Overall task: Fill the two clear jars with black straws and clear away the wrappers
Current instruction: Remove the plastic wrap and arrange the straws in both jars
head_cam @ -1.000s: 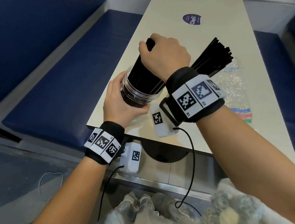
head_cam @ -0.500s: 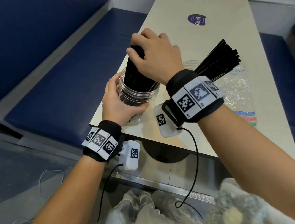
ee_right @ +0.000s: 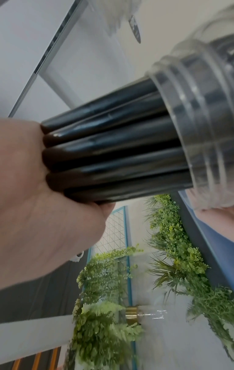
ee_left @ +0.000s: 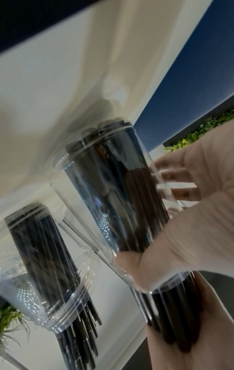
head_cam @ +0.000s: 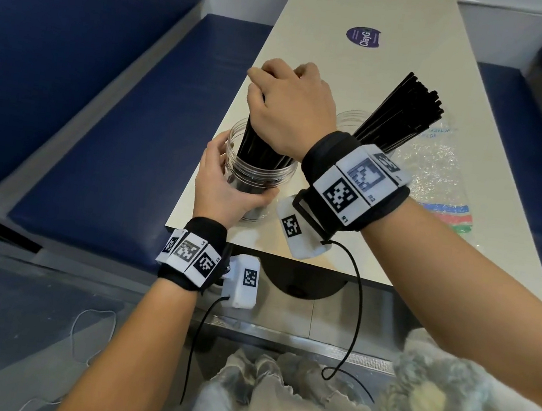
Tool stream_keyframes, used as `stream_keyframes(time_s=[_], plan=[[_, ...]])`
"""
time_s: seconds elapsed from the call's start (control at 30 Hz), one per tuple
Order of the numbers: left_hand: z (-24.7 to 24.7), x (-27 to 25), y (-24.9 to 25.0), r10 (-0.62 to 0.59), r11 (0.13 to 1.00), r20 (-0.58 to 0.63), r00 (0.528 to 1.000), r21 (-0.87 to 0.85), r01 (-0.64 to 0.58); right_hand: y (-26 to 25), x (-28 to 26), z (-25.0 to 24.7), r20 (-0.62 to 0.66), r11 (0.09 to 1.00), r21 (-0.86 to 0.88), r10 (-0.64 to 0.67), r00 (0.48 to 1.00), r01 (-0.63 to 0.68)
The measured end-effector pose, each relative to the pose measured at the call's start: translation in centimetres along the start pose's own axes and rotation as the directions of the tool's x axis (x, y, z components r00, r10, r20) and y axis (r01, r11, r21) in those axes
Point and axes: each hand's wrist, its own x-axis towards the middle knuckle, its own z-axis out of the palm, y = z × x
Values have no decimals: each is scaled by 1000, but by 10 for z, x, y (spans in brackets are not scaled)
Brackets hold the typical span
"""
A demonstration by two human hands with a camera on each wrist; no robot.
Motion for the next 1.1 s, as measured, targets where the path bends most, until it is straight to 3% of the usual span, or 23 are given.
stream_keyframes(time_s=[0.1,0.27,0.5,0.57,0.77,0.9,1.1], plan=[[4,0,-1,-3,999,14,1000,-49,3,-1,6,2,13,997,-66,-46,999,47],[8,1,-7,-52,991,31,998,-121,55,-2,9,1,147,975,-174,-116,982,141],[9,-1,-5,-69,993,19,997,-95,70,6,-2,3,4,970,-143,-197,980,195],[9,-1,-4,-67,993,17,998,-98,69,5,-2,4,1,974,-132,-183,983,182],[10,-1,-6,-62,990,28,998,-124,65,-3,5,1,149,976,-178,-96,984,123],[10,-2,-7,-55,989,28,998,-135,58,-4,5,1,94,982,-164,-83,992,98],[10,-2,-8,-39,994,30,999,-106,42,2,4,-3,168,986,-98,-117,979,134]])
